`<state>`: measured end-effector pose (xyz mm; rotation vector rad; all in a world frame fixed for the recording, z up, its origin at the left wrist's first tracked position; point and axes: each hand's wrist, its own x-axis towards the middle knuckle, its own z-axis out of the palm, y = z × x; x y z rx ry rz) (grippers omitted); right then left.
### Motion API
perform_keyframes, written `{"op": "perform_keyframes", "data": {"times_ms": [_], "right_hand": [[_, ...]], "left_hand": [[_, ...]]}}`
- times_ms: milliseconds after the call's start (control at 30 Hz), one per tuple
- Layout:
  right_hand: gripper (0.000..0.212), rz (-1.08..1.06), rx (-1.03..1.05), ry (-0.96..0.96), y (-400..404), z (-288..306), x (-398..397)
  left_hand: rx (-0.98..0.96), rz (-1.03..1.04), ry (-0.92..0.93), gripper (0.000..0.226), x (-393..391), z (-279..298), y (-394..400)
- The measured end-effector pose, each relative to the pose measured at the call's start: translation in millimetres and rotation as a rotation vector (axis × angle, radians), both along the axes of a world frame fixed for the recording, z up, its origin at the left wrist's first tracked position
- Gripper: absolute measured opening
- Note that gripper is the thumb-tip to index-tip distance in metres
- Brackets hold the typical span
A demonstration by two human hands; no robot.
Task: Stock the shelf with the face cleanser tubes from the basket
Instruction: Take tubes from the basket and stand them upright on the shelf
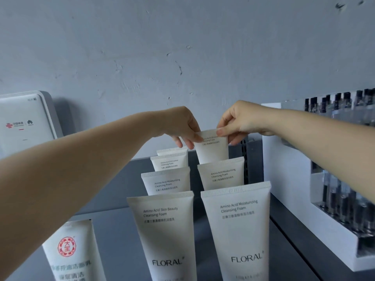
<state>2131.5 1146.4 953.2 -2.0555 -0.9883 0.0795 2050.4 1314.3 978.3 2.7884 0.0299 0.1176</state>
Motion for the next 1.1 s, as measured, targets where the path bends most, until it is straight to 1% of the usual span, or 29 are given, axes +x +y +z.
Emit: {"op": "perform_keyframes", "data": {"times_ms": [67, 167, 267, 433, 533, 633, 733, 800, 833, 867, 967, 1000, 1100], "right_hand": [[0.011, -0.008, -0.042, 0.001, 3, -8, 2], [0.010, -0.025, -0.092, 0.008, 7, -18, 6], [0.011, -0.028, -0.114, 0.027, 10, -26, 9], [0.012, -0.032, -0.120, 0.006, 10, -31, 9], [0.012, -0.035, -0.159, 0.001, 7, -30, 8], [0.002, -0.040, -0.221, -0.033, 3, -25, 1], [0.015, -0.100, -0.198, -0.132, 0, -15, -8], [0.018, -0.174, -0.159, -0.255, -2, -5, -18], [0.018, -0.223, -0.148, -0.338, -4, 0, -23], [0.017, -0.268, -0.141, -0.422, -6, 4, -29], [0.015, -0.387, -0.127, -0.600, -15, 18, -55], [0.015, -0.425, -0.132, -0.643, -18, 22, -65], [0.014, -0.513, -0.150, -0.751, -25, 29, -96]], "left_hand": [[0.033, 0.004, 0.040, 0.006, 5, -7, 2], [0.125, -0.011, 0.064, 0.015, 11, -16, 1], [0.166, -0.021, 0.086, 0.015, 15, -23, 0], [0.169, -0.015, 0.100, 0.009, 14, -26, -2], [0.151, -0.008, 0.111, 0.010, 11, -27, -3], [0.166, 0.006, 0.112, 0.011, 9, -26, -7], [0.176, 0.060, 0.015, 0.024, 5, -18, -11], [0.136, 0.104, -0.079, 0.029, -1, -9, -9], [0.155, 0.116, -0.129, 0.030, -7, -5, -8], [0.222, 0.133, -0.194, 0.030, -14, -1, -5], [0.537, 0.199, -0.438, 0.026, -37, 5, 0], [0.588, 0.200, -0.494, 0.025, -44, 6, 0], [0.623, 0.159, -0.584, 0.026, -63, 8, -5]]}}
